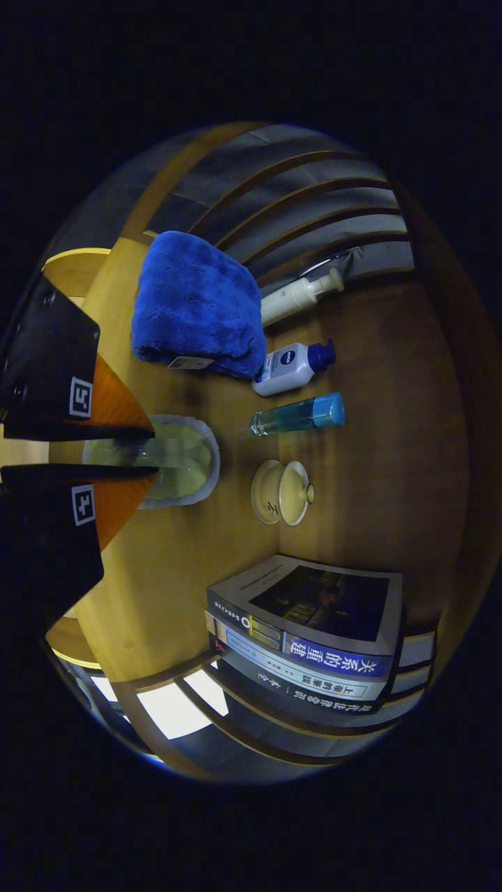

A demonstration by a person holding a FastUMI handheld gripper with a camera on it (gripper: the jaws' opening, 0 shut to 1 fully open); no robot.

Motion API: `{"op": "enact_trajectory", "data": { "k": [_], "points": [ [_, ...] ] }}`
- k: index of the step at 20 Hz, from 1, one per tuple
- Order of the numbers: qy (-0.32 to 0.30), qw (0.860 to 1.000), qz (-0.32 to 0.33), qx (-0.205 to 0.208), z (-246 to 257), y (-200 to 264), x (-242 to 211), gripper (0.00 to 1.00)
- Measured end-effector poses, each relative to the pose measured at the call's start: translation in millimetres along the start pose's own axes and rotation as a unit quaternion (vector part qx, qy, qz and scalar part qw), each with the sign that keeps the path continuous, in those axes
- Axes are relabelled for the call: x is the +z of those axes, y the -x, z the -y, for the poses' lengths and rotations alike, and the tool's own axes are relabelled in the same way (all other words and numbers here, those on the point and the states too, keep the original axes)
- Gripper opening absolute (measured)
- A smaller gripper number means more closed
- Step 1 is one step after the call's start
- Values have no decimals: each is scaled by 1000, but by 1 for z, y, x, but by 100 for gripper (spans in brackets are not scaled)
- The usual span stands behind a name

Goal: Pull open the drawer, take out the items inside it, and place them on the countertop above the cabinet.

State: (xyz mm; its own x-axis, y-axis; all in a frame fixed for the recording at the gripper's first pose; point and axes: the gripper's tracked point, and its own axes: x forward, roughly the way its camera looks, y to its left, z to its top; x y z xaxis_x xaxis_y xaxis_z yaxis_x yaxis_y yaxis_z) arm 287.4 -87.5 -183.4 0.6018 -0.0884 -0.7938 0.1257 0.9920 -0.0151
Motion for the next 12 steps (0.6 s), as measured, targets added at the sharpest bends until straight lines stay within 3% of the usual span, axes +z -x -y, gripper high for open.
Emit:
{"op": "enact_trajectory", "data": {
  "k": [4,8,9,12],
  "points": [
    [-9,1000,5,-2,1,-4,1,21],
    [-17,1000,8,-3,-2,-9,-1,28],
    [-21,1000,4,1,-5,-9,-4,32],
    [-27,999,15,6,-10,-10,-2,64]
  ]
}}
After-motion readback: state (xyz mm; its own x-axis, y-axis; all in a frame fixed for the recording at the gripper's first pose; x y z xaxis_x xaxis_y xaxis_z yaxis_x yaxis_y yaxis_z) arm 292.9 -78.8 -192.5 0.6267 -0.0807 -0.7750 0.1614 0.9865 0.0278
